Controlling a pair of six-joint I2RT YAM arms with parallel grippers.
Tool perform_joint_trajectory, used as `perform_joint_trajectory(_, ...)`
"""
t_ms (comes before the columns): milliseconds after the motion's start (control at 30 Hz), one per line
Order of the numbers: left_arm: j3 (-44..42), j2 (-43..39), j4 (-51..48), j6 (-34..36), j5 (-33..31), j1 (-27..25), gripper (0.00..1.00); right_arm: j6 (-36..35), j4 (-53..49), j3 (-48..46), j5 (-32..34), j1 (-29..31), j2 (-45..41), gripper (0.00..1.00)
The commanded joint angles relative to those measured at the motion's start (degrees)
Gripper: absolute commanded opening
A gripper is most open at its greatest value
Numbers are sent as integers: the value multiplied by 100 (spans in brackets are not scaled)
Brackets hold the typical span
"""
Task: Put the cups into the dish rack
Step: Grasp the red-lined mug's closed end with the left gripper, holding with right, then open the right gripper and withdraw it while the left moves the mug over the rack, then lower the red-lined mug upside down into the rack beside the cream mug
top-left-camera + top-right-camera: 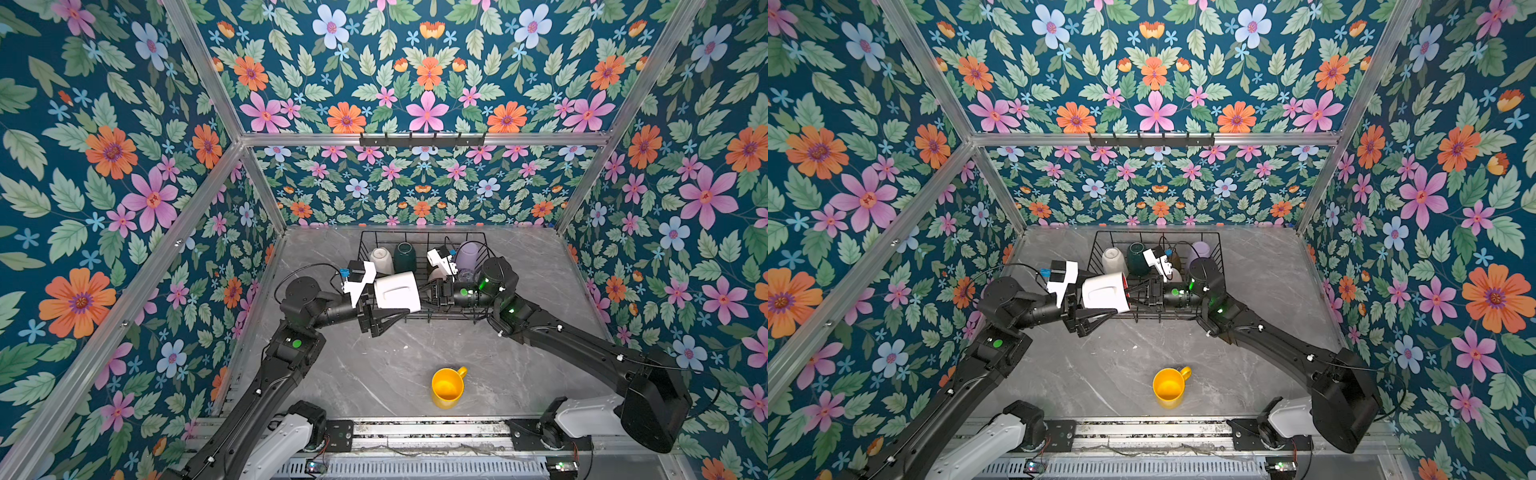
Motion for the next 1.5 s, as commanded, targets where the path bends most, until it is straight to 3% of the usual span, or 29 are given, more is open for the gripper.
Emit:
perform_joint_trajectory(0, 34, -30, 89, 146, -102, -11, 0, -64, 211, 32, -23, 22, -30, 6)
perform_joint_trajectory(267, 67, -106, -126, 303, -202, -10, 0, -186, 19, 25, 29, 20, -122, 20)
perform_joint_trajectory(667, 208, -149, -640, 523, -603, -10, 0, -532, -658, -85, 313, -112, -461, 55)
perform_joint_trajectory(833, 627, 3, -1619, 901, -1298, -10, 0, -1241, -2077, -179, 1133, -390, -1072, 64)
perform_joint_trajectory(933, 937, 193, -2284, 1070, -1797, -12, 0, -1805, -3029, -204, 1866, -551, -1612, 75)
perform_joint_trajectory(1200, 1672, 967, -3616, 1135, -3042, -10, 0, -2507, -4286, -577, 3426, -965, -3012, 97)
perform_joint_trajectory(1467, 2350, 1903, -4389, 968, -3978, -10, 0, -2765, -4741, -638, 4003, -967, -3443, 99)
